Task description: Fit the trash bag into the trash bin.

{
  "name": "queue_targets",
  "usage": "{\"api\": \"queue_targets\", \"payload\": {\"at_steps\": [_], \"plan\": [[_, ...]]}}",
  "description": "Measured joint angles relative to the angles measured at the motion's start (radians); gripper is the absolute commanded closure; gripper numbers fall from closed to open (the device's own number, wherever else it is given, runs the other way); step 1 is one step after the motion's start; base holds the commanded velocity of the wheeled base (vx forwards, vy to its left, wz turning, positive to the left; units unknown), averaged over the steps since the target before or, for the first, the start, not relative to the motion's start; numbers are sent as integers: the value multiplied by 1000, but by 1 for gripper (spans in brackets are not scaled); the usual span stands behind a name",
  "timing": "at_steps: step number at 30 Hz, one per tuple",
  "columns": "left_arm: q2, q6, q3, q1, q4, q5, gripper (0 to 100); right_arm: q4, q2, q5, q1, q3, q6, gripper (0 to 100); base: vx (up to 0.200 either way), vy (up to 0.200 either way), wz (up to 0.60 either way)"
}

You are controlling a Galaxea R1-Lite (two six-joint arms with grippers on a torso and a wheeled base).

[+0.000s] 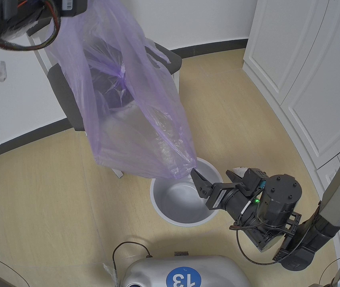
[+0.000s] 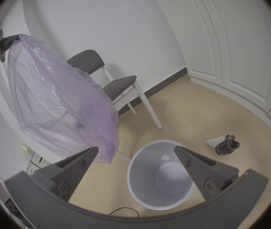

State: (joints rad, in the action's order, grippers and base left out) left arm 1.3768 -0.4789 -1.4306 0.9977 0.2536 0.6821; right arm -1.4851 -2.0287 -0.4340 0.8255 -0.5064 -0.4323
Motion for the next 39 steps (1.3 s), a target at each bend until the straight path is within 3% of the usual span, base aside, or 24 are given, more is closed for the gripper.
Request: {"api": "queue_targets", "payload": {"at_steps": [15,16,30,35,39], "plan": [[1,0,-2,-4,2,0,100,-16,-41,23,64,-17,17,0,0,0,0],[1,0,-2,-4,2,0,100,-15,-42,23,64,-19,18,100,0,0,0],[1,2,0,-1,5,-1,100,-31,-57,24,63,-22,28,100,0,0,0],[-1,1,12,-2,1,-1,100,-42,-52,23,47,5,89,100,0,0,0],[-2,-1,16,-5,-20,0,100,-67,-40,23,30,31,211,100,0,0,0]]}}
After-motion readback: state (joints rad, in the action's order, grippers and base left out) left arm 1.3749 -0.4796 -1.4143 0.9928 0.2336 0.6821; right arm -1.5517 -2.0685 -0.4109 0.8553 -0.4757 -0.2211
